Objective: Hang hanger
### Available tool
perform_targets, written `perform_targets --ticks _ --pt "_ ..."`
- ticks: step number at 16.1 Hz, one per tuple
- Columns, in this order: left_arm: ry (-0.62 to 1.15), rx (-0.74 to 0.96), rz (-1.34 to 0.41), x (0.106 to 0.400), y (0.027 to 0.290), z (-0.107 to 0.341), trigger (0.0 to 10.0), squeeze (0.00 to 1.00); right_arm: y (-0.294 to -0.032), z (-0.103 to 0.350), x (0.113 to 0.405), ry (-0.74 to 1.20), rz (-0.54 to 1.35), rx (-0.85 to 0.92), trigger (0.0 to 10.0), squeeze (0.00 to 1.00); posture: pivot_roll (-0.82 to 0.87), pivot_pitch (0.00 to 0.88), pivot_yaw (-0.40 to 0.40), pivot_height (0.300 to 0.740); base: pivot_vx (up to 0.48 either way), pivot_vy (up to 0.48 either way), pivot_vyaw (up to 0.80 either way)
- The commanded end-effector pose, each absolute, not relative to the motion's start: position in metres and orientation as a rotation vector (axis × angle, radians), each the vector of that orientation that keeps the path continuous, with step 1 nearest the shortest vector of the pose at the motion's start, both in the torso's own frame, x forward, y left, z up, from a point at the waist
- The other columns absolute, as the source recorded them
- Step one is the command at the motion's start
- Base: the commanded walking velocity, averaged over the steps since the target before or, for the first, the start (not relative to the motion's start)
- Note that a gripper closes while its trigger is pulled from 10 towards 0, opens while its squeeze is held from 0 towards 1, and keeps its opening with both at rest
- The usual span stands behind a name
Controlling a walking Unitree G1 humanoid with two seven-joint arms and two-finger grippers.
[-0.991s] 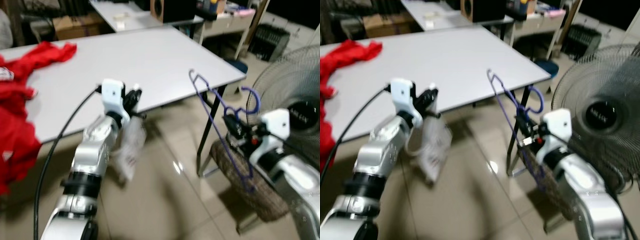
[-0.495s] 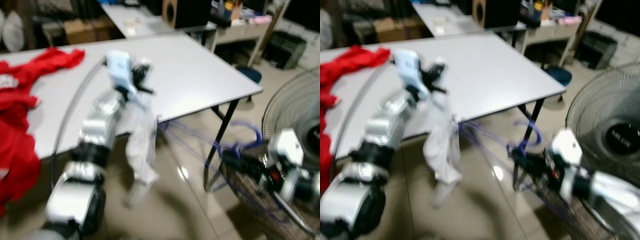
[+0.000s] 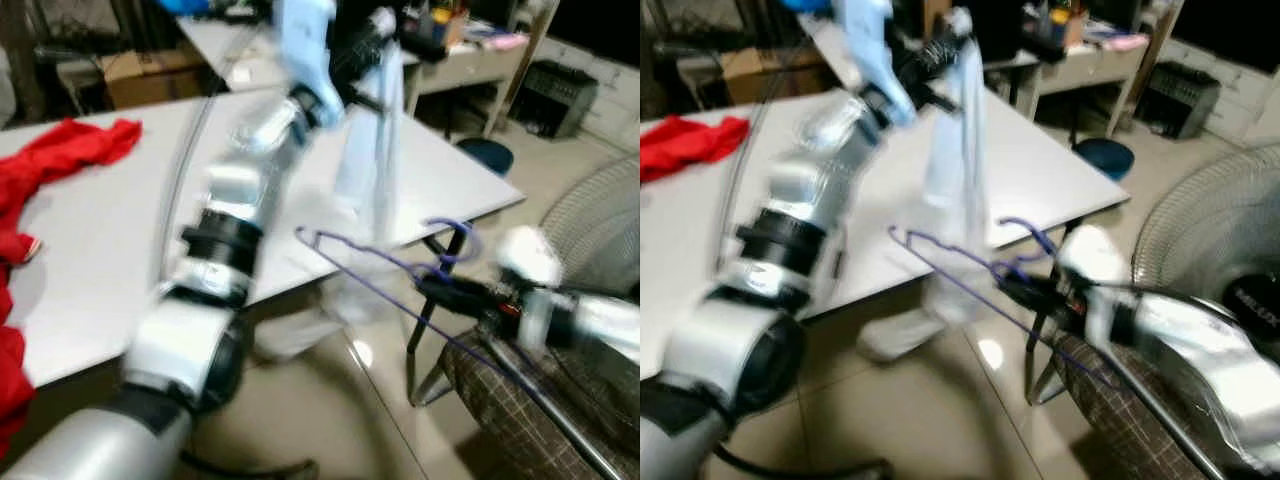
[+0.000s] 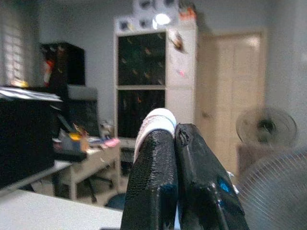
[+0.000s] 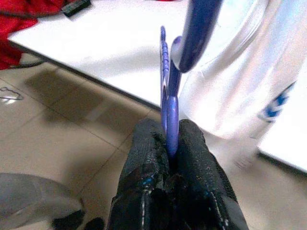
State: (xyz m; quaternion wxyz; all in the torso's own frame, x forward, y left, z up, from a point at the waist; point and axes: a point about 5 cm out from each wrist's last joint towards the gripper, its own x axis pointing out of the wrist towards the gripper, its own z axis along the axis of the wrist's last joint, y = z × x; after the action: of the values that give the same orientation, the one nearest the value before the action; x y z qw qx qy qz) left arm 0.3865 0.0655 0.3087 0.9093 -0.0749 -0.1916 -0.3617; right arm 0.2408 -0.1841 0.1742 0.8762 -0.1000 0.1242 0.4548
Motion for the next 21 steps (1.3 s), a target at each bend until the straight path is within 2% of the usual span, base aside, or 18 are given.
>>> perform_targets --ticks 1,4,6,7,9,10,11,13,14,17,21 --pt "-0.469 -0.171 -0.798 0.380 0.058 0.333 10.0 0.00 -0.192 0.176 0.249 0.259 0.896 -0.245 10.0 0.00 -0.03 0.000 -0.016 0.740 0.428 0.000 0.00" --pt "-0.545 -0.148 -0.805 0.372 0.077 0.358 10.0 0.00 -0.200 0.188 0.279 0.247 0.899 -0.370 10.0 0.00 0.00 0.000 -0.040 0.740 0.424 0.000 0.00" --pt "-0.566 -0.114 -0.770 0.371 0.100 0.365 10.0 0.00 -0.211 0.205 0.312 0.243 0.879 -0.544 10.0 0.00 0.01 0.000 -0.053 0.740 0.424 0.000 0.00" --pt "-0.570 -0.102 -0.756 0.371 0.106 0.367 10.0 0.00 -0.214 0.210 0.319 0.243 0.871 -0.603 10.0 0.00 0.01 0.000 -0.057 0.740 0.424 0.000 0.00" --pt "-0.585 -0.087 -0.704 0.372 0.120 0.371 10.0 0.00 -0.220 0.227 0.342 0.184 0.787 -0.697 10.0 0.00 0.01 0.000 -0.065 0.740 0.426 0.000 0.00" --pt "-0.602 -0.082 -0.637 0.373 0.135 0.378 10.0 0.00 -0.223 0.264 0.370 -0.005 0.586 -0.792 10.0 0.00 0.03 0.000 -0.079 0.740 0.424 0.000 0.00" --pt "-0.608 -0.082 -0.610 0.373 0.140 0.380 10.0 0.00 -0.220 0.278 0.374 -0.081 0.558 -0.772 10.0 0.00 0.03 0.000 -0.081 0.740 0.420 0.000 0.00" --pt "-0.617 -0.099 -0.472 0.376 0.166 0.381 10.0 0.00 -0.206 0.332 0.372 -0.414 0.536 -0.673 10.0 0.00 0.03 0.000 -0.086 0.740 0.426 0.000 0.00" --pt "-0.590 -0.084 -0.444 0.376 0.174 0.372 10.0 0.00 -0.203 0.337 0.370 -0.486 0.553 -0.647 10.0 0.00 0.03 0.000 -0.083 0.740 0.424 0.000 0.00" --pt "-0.534 -0.063 -0.448 0.376 0.173 0.352 10.0 0.00 -0.196 0.302 0.369 -0.380 0.697 -0.672 10.0 0.00 0.03 0.000 -0.074 0.740 0.421 0.000 0.00" --pt "-0.297 0.016 -0.543 0.364 0.153 0.277 10.0 0.00 -0.192 0.234 0.348 -0.210 0.902 -0.620 10.0 0.00 0.02 0.000 -0.051 0.740 0.398 0.000 0.00"
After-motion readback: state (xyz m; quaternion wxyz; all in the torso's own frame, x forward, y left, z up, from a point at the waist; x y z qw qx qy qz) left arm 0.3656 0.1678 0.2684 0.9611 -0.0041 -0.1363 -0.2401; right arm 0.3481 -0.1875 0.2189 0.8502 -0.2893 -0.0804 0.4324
